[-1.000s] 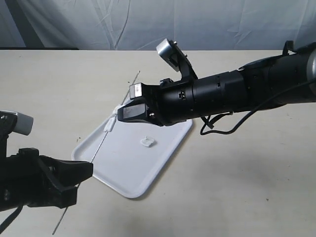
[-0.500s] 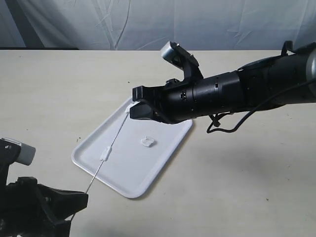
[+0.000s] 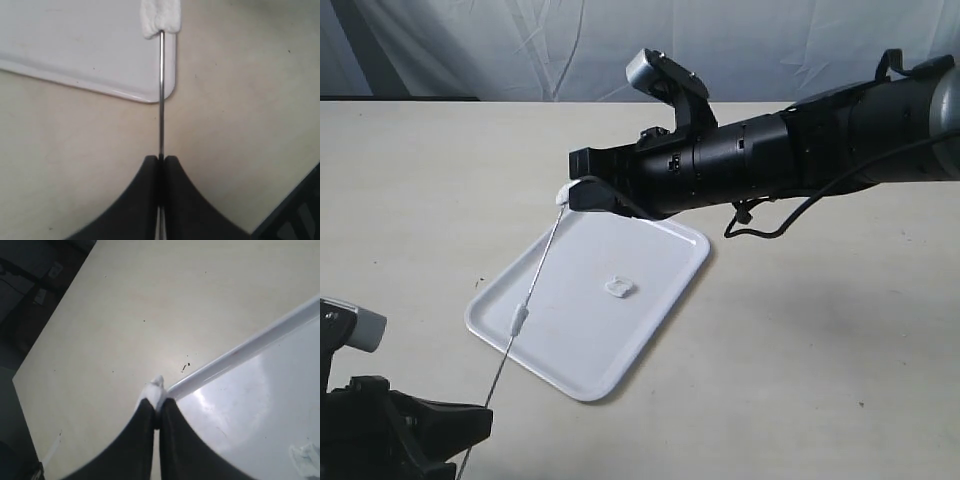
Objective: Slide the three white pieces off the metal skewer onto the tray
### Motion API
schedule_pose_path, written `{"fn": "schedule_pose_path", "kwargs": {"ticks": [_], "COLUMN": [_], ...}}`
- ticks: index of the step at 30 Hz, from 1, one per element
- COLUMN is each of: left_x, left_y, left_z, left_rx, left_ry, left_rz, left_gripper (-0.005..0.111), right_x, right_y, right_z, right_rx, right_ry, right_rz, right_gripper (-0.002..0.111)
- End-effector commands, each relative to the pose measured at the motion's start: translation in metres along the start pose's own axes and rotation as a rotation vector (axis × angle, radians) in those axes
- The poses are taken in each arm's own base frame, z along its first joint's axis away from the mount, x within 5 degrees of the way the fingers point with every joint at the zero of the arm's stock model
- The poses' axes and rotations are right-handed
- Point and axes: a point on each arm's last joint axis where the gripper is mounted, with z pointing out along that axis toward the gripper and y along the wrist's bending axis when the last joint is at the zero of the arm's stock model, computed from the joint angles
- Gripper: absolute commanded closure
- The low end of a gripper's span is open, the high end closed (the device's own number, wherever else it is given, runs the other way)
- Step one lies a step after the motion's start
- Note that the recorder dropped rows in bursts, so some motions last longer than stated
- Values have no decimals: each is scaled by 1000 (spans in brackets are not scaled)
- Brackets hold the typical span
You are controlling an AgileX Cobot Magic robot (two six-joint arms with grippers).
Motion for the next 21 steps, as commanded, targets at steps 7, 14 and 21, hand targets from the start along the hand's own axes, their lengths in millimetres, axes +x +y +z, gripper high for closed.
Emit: {"fn": "schedule_pose_path", "kwargs": {"ticks": [7, 14, 21], "left_x": [14, 15, 13], "left_y": [0, -3, 3], "left_z": [0, 0, 0], "left_rx": [33, 74, 7], "left_ry": [61, 73, 46], "left_rz": [23, 11, 7], "left_gripper": [107, 107, 107], "right_x": [-17, -17, -16], "right_y": [-12, -14, -12], "right_z": [-6, -7, -6], "right_rx": [130, 147, 130], "right_ry": [-113, -119, -111], "right_rz": [48, 49, 49], "right_gripper": [109, 109, 109]}}
